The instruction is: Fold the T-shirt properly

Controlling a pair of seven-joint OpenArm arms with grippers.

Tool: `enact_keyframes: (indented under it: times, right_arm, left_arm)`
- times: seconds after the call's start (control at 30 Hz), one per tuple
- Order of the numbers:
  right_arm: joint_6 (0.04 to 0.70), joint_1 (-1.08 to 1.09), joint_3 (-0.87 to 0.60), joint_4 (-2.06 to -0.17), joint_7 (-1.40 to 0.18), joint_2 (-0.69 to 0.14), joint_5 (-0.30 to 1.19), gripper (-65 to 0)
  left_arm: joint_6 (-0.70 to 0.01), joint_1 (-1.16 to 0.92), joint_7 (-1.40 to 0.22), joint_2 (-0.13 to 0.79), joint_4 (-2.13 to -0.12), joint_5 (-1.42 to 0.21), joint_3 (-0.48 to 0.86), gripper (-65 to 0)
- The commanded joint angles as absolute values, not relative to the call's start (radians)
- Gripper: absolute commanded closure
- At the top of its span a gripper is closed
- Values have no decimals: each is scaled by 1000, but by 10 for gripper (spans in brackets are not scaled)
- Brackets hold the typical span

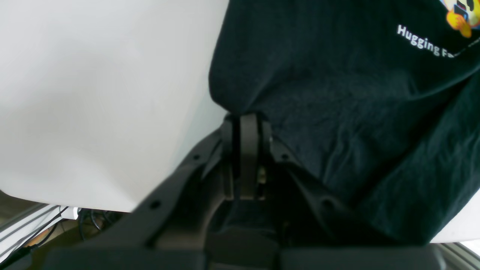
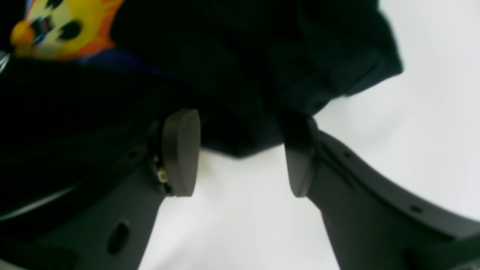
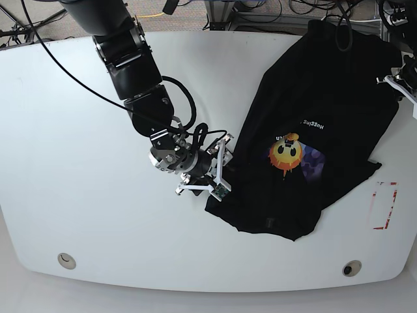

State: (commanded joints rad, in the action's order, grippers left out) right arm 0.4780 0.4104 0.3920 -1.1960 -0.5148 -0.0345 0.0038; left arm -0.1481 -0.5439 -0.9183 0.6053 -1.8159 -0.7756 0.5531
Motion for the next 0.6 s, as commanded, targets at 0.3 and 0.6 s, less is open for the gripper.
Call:
enact_keyframes:
  times: [0.3, 0.6]
  right_arm:
    - [475, 429, 392, -1092, -437, -18, -30, -342]
    - [437, 447, 390, -998, -352, -12, -24, -225]
  left_arm:
    - [-148, -542, -918, 604, -1817, -776, 526, -1]
    - [-148, -542, -918, 605, -1817, -776, 526, -1]
